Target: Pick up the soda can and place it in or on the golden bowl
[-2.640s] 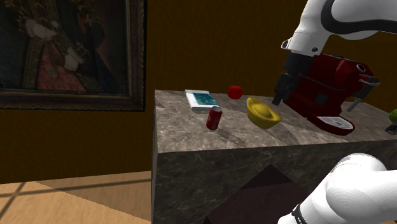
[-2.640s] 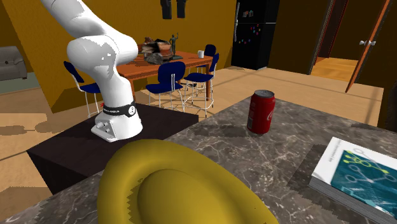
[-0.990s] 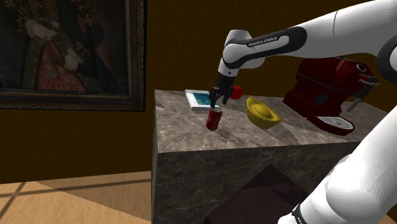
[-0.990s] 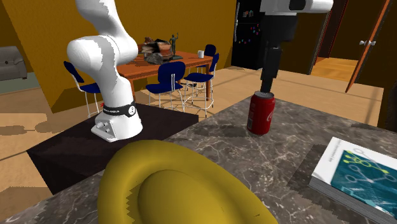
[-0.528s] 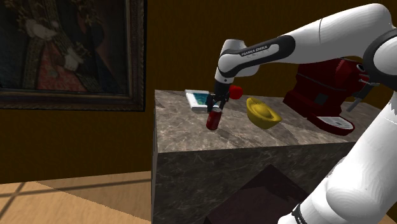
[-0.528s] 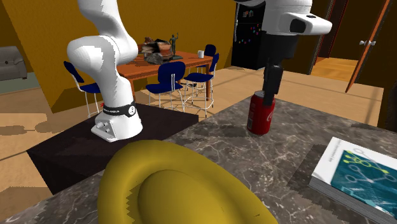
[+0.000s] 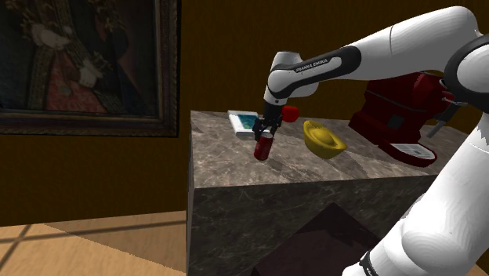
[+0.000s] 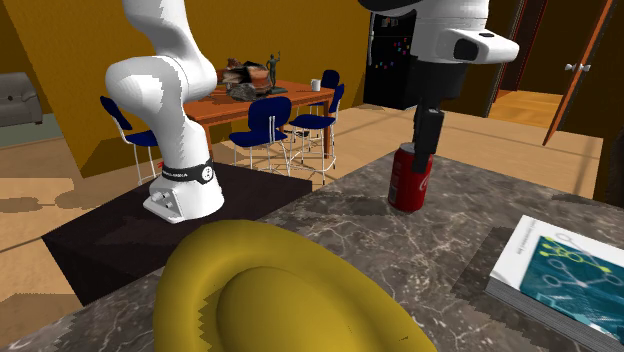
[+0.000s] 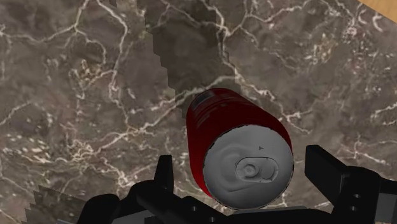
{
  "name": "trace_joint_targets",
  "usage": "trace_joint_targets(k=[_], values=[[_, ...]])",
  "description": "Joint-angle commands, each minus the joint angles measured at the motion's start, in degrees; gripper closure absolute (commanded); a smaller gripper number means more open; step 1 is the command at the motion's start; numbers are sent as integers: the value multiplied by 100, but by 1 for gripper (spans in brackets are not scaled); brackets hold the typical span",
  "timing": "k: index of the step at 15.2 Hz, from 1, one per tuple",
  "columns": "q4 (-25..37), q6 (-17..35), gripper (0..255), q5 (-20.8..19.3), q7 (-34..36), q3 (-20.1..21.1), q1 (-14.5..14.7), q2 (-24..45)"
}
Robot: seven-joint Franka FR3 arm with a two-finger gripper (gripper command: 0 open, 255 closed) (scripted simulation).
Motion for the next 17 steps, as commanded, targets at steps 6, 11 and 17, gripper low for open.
trace_joint_targets(k=[6, 11, 17], values=[[-4, 2, 255, 0, 1, 0, 0, -2], [40, -72, 255, -2, 3, -1, 1, -33], [306, -513, 255, -16, 21, -2, 0, -208]])
